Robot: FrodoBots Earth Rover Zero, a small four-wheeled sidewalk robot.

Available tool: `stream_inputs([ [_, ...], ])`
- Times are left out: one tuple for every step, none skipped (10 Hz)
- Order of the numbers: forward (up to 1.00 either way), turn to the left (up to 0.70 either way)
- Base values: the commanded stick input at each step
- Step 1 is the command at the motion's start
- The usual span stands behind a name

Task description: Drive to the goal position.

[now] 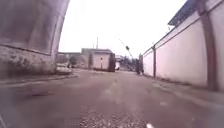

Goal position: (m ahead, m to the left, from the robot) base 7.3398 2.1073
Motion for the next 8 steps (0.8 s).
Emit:
stream_inputs([
  [0.70,0.00],
  [0.70,0.00],
  [0.70,0.00],
  [0.70,0.00],
  [0.70,0.00],
  [0.70,0.00],
  [0.70,0.00],
  [0.70,0.01],
])
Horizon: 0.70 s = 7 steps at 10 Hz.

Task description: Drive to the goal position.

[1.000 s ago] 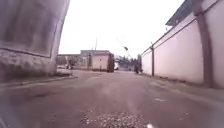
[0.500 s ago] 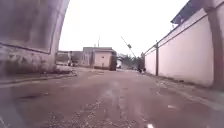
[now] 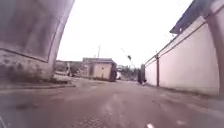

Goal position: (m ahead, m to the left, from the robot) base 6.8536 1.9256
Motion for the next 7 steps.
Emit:
stream_inputs([
  [0.70,0.00],
  [0.70,0.00],
  [0.70,0.00],
  [0.70,0.00],
  [0.70,0.00],
  [0.70,0.00],
  [0.70,0.00],
])
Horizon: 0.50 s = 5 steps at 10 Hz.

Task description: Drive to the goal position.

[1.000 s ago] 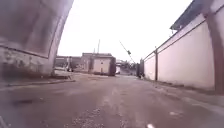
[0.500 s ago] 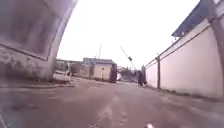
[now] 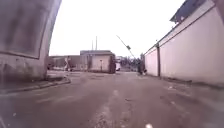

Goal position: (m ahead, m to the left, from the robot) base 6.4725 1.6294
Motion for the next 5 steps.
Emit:
stream_inputs([
  [0.70,0.00],
  [0.70,0.00],
  [0.70,0.00],
  [0.70,0.00],
  [0.70,0.00],
])
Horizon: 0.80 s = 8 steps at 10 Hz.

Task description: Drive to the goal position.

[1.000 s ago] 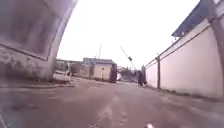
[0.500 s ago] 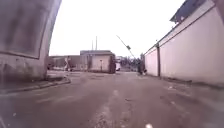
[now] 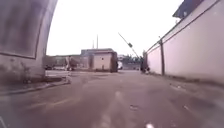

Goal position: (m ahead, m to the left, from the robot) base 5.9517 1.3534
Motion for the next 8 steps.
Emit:
stream_inputs([
  [0.70,0.00],
  [0.70,0.00],
  [0.70,0.00],
  [0.70,0.00],
  [0.70,0.00],
  [0.70,0.00],
  [0.70,0.00],
  [0.70,0.00],
])
